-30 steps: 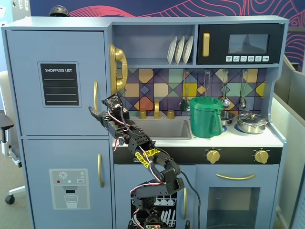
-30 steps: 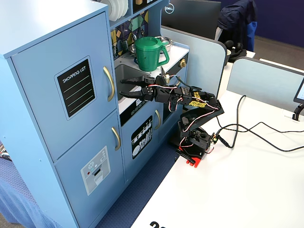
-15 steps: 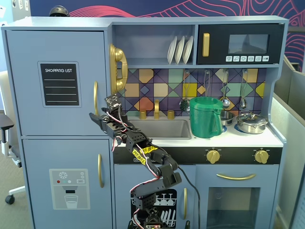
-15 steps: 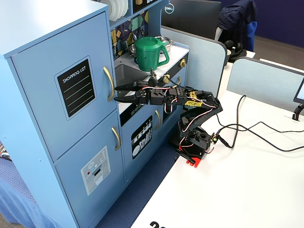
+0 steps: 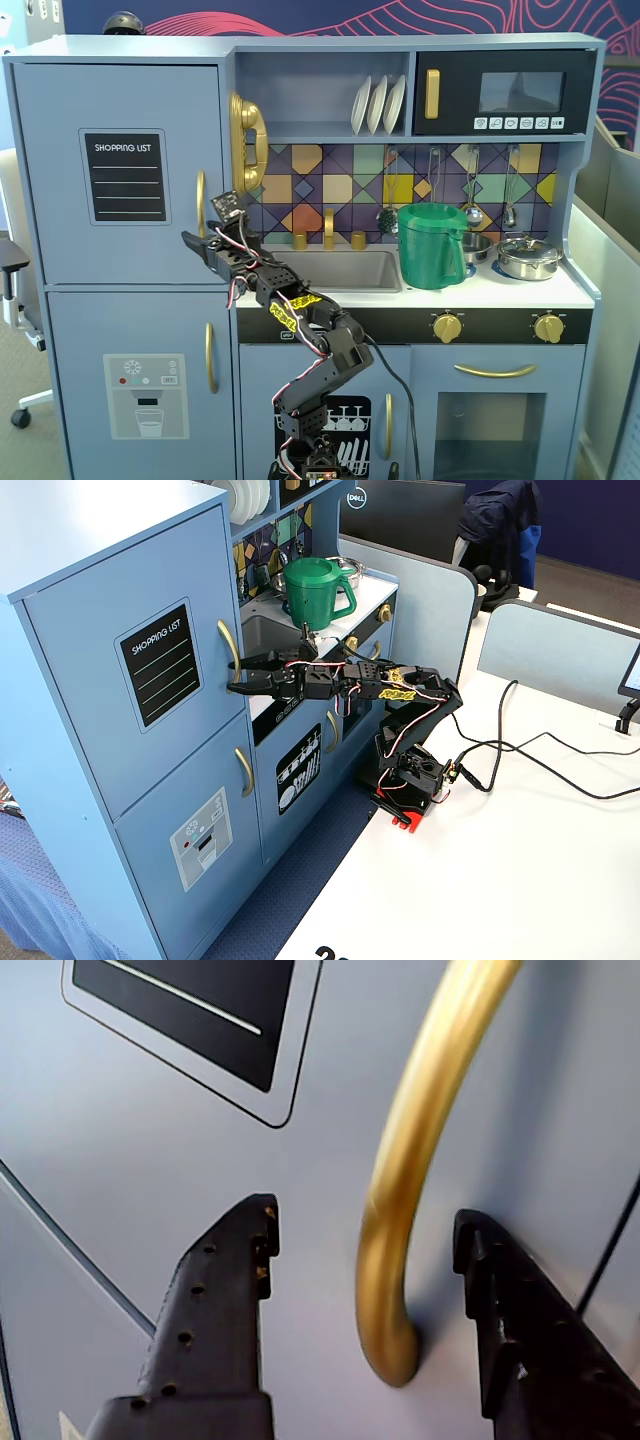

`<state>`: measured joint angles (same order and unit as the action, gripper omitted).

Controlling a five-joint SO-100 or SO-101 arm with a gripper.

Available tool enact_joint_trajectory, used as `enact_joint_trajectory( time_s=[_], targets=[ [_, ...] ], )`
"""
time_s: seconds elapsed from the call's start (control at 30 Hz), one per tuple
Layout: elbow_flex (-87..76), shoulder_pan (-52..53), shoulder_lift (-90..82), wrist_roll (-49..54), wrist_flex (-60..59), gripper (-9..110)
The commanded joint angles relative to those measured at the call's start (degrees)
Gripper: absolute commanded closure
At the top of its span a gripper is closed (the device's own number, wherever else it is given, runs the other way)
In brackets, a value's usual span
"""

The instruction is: Open the left cabinet door

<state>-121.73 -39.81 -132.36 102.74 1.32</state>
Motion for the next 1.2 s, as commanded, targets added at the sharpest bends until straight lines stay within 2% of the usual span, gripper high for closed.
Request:
enact_joint_trajectory(
  time_s=[0.0, 0.5, 1.17],
  targets=[
    [4.83, -2.02, 0.53, 2.29, 2.9, 89],
    [2.02, -7.12, -0.35, 7.56, 4.66, 90],
    [-12.66, -14.77, -14.85, 17.05, 5.36, 89]
  ],
)
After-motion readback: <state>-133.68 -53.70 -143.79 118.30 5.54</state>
